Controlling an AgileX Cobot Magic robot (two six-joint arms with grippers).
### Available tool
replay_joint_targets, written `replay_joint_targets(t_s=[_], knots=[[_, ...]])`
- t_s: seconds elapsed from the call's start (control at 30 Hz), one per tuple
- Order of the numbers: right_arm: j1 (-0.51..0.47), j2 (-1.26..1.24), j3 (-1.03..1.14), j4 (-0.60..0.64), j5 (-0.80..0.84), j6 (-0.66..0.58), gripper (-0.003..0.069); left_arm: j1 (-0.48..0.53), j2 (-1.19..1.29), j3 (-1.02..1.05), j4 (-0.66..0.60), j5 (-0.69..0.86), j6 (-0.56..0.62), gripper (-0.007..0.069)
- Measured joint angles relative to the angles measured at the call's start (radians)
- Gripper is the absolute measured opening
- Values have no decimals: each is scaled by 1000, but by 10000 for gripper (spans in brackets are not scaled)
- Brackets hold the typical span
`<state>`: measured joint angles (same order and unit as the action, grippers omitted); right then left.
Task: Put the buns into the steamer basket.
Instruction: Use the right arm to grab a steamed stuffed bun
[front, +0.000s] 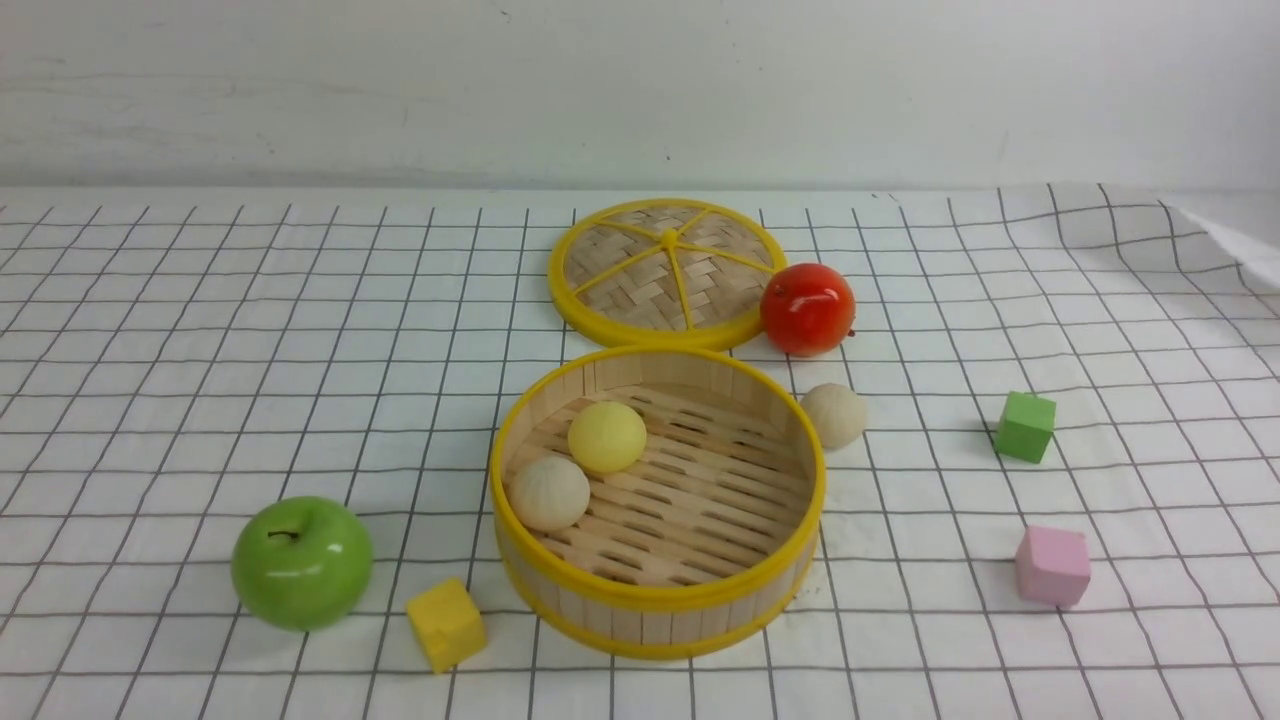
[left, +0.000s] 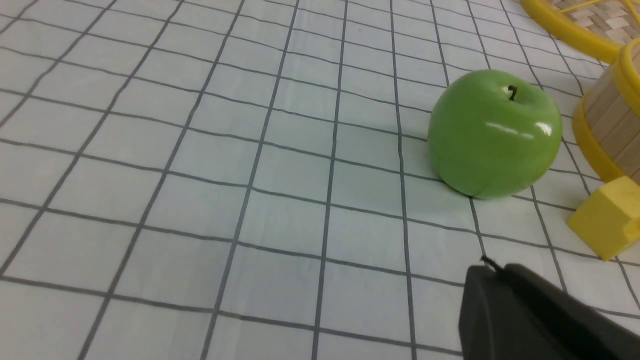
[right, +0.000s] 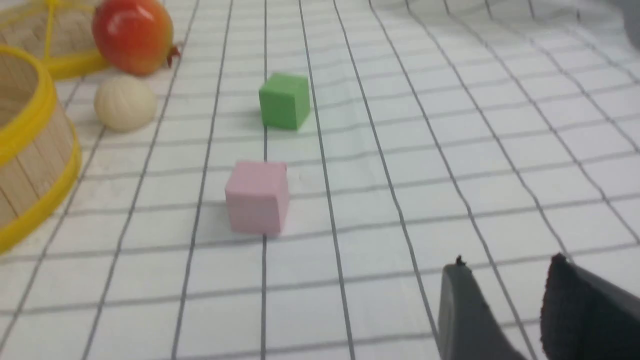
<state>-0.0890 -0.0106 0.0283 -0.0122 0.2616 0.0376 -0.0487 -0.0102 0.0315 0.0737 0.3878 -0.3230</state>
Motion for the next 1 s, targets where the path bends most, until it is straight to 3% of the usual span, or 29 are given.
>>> replay_joint_targets(t_s=[0.07, 0.27, 0.47, 0.6, 0.7, 1.0], knots=[[0, 0, 0, 1, -71, 21, 241, 0, 0, 0, 0, 0, 0, 12], [0, 0, 0, 57, -376, 241, 241, 0, 0, 0, 0, 0, 0, 17], [0, 0, -1, 36, -503, 256, 241, 0, 0, 0, 0, 0, 0, 20], [0, 0, -47, 32, -424, 256, 241, 0, 0, 0, 0, 0, 0, 21], [0, 49, -194, 32, -262, 256, 241, 0, 0, 0, 0, 0, 0, 21], [0, 422, -519, 95, -10, 289, 241, 0, 0, 0, 0, 0, 0, 29]])
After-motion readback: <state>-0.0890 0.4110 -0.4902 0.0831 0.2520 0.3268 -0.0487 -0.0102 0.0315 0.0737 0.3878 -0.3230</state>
